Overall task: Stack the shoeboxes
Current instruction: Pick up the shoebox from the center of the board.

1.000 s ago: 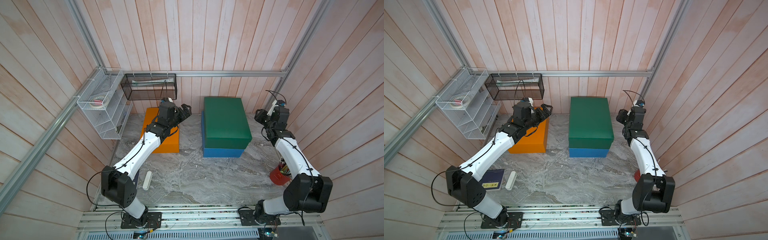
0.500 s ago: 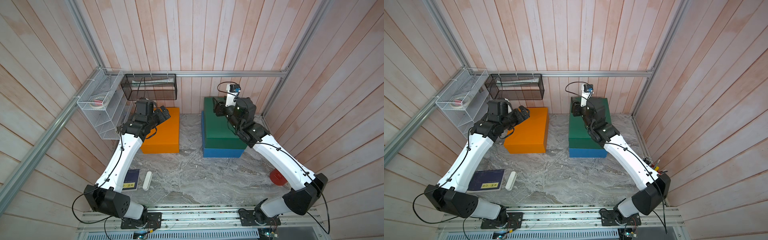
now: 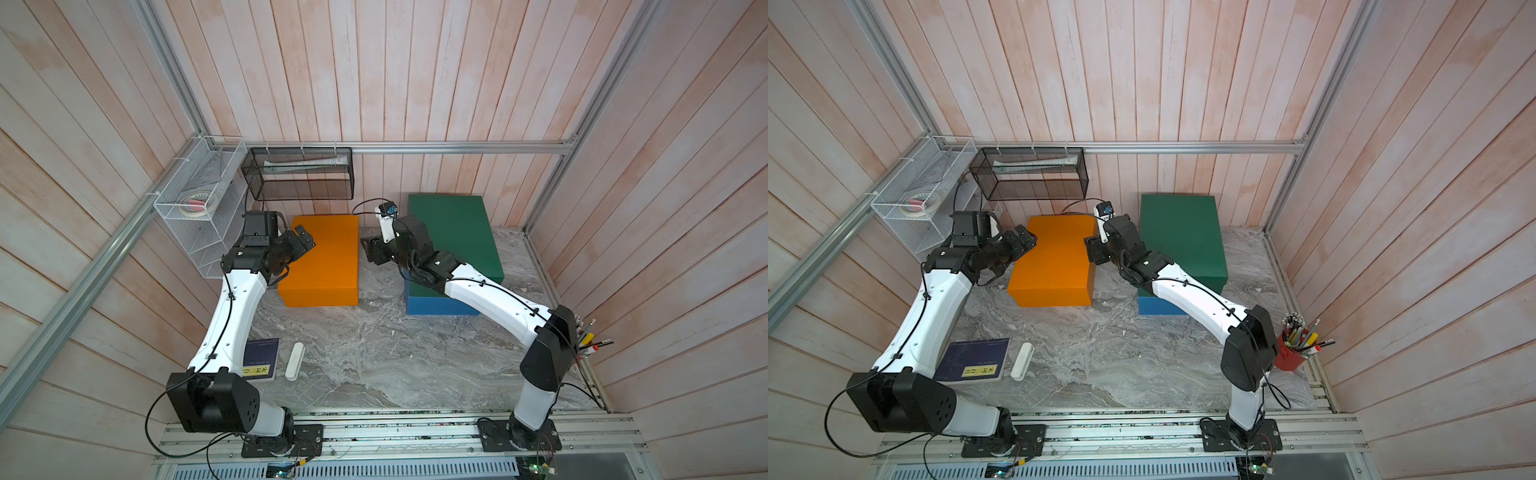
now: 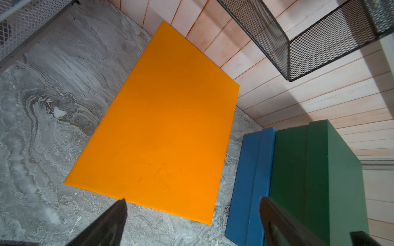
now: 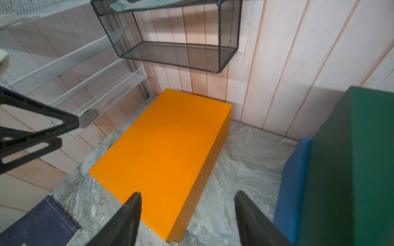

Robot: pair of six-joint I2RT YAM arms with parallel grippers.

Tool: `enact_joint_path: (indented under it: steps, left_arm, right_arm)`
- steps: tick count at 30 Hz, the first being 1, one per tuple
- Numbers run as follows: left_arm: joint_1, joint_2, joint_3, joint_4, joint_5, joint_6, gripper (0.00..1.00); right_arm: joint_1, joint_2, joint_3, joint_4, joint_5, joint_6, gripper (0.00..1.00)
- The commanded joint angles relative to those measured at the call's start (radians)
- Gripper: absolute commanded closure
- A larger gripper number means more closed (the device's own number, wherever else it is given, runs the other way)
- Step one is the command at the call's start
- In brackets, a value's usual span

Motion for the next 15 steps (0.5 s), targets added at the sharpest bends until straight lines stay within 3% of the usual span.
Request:
enact_joint_path:
  steps: [1,15]
  left_arm:
    - [0.028,0.037,0.003,-0.002,0.052,0.023,0.00]
    - [0.080,0.184,0.017,-0.066,0.015,0.050,0.00]
  right_arm:
    - [0.005,0.028,0.053,-0.003,-0.082,0.068,0.31]
    - [0.074,0.197,0.089,-0.005,-0.161,0.243,0.23]
